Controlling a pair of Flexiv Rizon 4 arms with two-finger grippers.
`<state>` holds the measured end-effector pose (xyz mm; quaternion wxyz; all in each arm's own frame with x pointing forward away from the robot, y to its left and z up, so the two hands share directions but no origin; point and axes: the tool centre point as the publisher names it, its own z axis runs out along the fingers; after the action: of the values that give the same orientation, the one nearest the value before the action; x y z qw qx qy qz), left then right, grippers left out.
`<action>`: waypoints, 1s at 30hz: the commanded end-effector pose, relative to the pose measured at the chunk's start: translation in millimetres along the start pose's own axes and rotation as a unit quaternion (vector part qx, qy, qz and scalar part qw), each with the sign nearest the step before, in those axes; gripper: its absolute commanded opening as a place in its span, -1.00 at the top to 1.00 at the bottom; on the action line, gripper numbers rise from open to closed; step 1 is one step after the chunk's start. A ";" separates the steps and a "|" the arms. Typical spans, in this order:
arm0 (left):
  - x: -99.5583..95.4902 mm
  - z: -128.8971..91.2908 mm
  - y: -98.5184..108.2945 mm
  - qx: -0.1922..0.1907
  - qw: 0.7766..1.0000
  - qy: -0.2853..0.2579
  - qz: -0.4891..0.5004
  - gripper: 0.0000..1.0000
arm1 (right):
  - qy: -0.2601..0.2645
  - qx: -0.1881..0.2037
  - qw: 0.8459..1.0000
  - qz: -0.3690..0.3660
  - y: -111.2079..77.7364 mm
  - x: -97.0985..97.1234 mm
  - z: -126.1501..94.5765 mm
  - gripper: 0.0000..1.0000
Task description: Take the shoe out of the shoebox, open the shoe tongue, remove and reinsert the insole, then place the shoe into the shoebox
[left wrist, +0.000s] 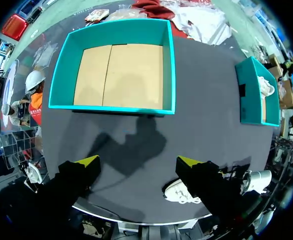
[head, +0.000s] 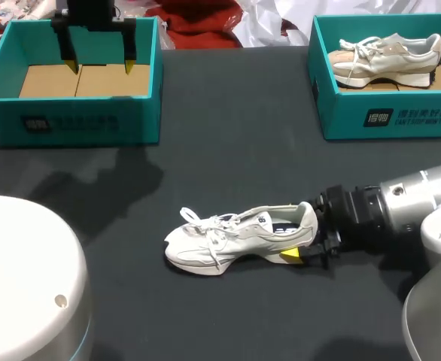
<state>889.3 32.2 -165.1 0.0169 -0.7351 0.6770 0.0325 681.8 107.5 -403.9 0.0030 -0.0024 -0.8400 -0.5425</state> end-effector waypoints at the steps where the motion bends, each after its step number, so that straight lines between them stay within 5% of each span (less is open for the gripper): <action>1: -1.3 -0.7 2.3 0.003 1.000 0.001 0.000 -1.00 | -0.002 0.002 1.000 0.000 0.0 -0.3 3.8 1.00; 6: -1.3 -0.7 2.3 0.003 1.000 0.001 0.000 -1.00 | -0.002 0.002 1.000 0.000 0.0 -0.3 3.8 1.00; 13: 53.2 14.8 78.0 -0.018 1.000 0.004 -0.016 -1.00 | -0.002 0.002 1.000 0.000 0.0 -0.3 3.8 1.00; 22: 95.8 16.9 149.2 -0.042 0.999 -0.006 0.003 -1.00 | -0.002 0.002 1.000 0.000 0.0 -0.3 3.8 1.00; 30: 102.5 15.0 154.4 -0.043 0.999 -0.010 -0.003 -1.00 | -0.002 0.002 1.000 0.000 0.0 -0.3 3.8 1.00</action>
<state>741.6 -81.2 -184.1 -0.0073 -0.7369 0.6726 0.0677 681.8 107.5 -404.0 0.0030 -0.0024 -0.8401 -0.5425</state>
